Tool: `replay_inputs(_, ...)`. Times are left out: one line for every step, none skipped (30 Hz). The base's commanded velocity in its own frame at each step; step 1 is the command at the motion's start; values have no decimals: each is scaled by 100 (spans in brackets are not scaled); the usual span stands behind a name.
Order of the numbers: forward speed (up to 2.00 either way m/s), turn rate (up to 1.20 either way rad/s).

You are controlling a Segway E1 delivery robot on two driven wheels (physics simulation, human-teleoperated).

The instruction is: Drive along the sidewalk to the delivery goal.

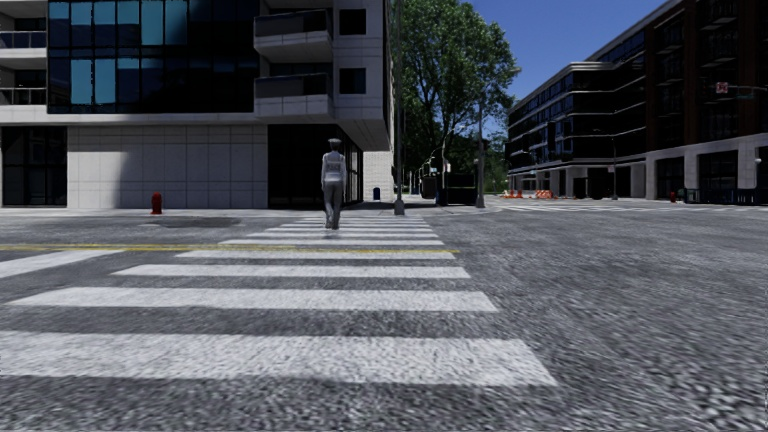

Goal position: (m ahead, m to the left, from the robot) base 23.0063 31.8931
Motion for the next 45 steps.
replay_inputs(200,0)
replay_inputs(200,0)
replay_inputs(200,0)
replay_inputs(200,0)
replay_inputs(200,0)
replay_inputs(200,0)
replay_inputs(200,0)
replay_inputs(200,0)
replay_inputs(200,0)
replay_inputs(200,0)
replay_inputs(200,0)
replay_inputs(200,0)
replay_inputs(200,0)
replay_inputs(200,0)
replay_inputs(200,0)
replay_inputs(200,0)
replay_inputs(200,0)
replay_inputs(200,0)
replay_inputs(200,0)
replay_inputs(200,0)
replay_inputs(200,0)
replay_inputs(200,0)
replay_inputs(200,0)
replay_inputs(200,0)
replay_inputs(200,0)
replay_inputs(200,0)
replay_inputs(200,0)
replay_inputs(200,0)
replay_inputs(200,0)
replay_inputs(200,0)
replay_inputs(200,0)
replay_inputs(200,0)
replay_inputs(200,0)
replay_inputs(200,0)
replay_inputs(200,0)
replay_inputs(200,0)
replay_inputs(200,0)
replay_inputs(200,0)
replay_inputs(200,0)
replay_inputs(200,0)
replay_inputs(200,0)
replay_inputs(200,0)
replay_inputs(200,0)
replay_inputs(200,0)
replay_inputs(200,0)
